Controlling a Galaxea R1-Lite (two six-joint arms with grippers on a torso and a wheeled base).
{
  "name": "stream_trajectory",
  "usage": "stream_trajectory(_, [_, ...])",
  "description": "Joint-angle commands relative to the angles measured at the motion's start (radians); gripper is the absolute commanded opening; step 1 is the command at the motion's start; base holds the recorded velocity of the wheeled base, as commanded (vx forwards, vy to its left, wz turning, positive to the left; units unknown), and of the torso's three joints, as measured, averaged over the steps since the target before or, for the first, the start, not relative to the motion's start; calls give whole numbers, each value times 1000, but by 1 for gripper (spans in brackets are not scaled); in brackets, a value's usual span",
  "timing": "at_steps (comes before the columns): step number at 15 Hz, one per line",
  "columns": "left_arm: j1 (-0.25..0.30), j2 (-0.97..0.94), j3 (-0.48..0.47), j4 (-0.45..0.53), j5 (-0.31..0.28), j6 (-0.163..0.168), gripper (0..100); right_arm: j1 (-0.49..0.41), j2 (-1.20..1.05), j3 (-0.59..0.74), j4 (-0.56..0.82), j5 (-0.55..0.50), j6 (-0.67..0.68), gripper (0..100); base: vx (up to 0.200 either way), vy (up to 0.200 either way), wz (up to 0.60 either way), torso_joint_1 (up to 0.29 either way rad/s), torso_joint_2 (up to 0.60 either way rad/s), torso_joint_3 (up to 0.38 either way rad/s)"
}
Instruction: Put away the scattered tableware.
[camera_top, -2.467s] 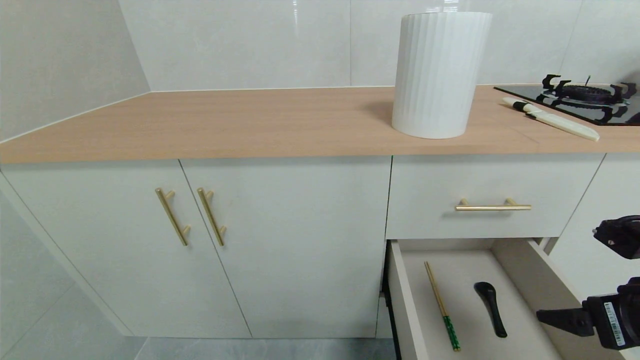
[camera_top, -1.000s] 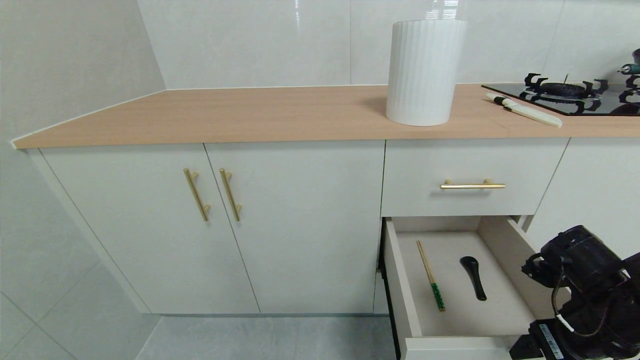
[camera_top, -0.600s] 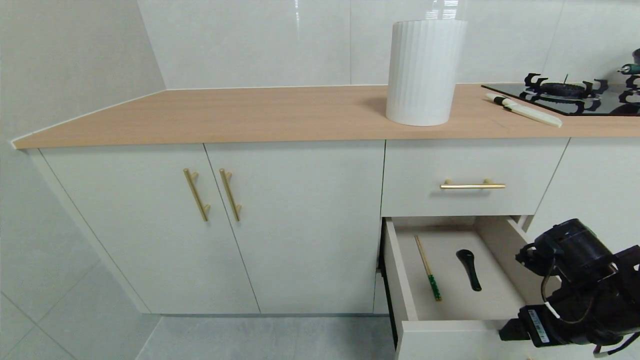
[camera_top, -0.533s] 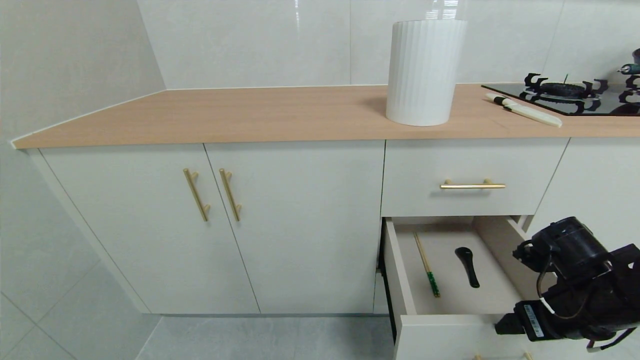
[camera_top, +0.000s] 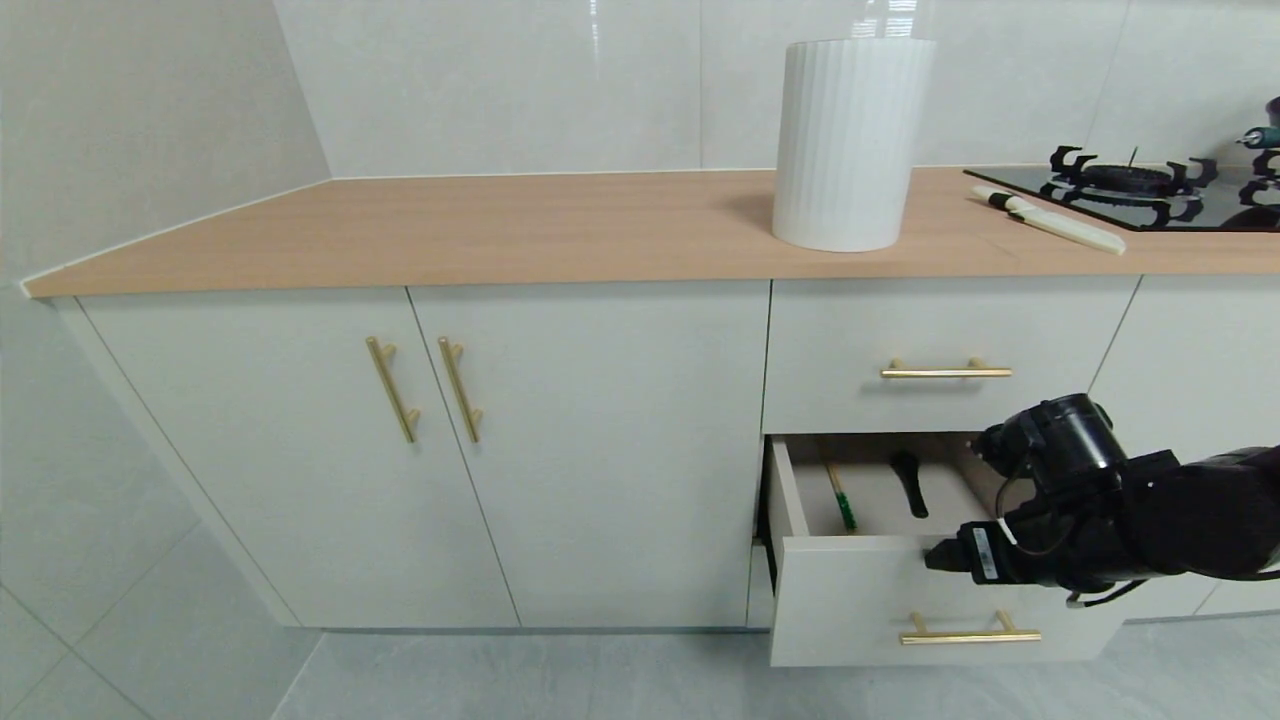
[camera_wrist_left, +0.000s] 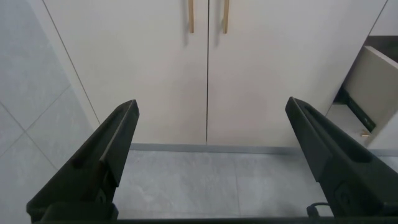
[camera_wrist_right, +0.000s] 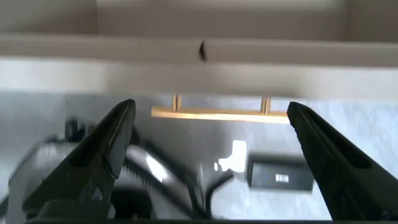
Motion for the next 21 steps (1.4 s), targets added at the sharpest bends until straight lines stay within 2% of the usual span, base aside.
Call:
stream_trajectory(1, [0, 2, -1, 0, 1, 0, 100, -29, 90, -73, -28, 0, -21, 100, 0, 0, 0, 0, 0, 0])
stream_trajectory(6, [0, 2, -1, 0, -1, 0, 100, -64, 184, -204, -71, -1, -44, 100, 0, 0, 0, 0, 0, 0])
stream_trajectory(11, [0, 2, 0, 0, -1, 0, 100, -81, 241, -261, -163, -11, -53, 100, 0, 0, 0, 0, 0, 0])
stream_trajectory(21, [0, 2, 0, 0, -1, 1, 100, -83, 389, -214, -612, -109, -49, 100, 0, 0, 0, 0, 0, 0])
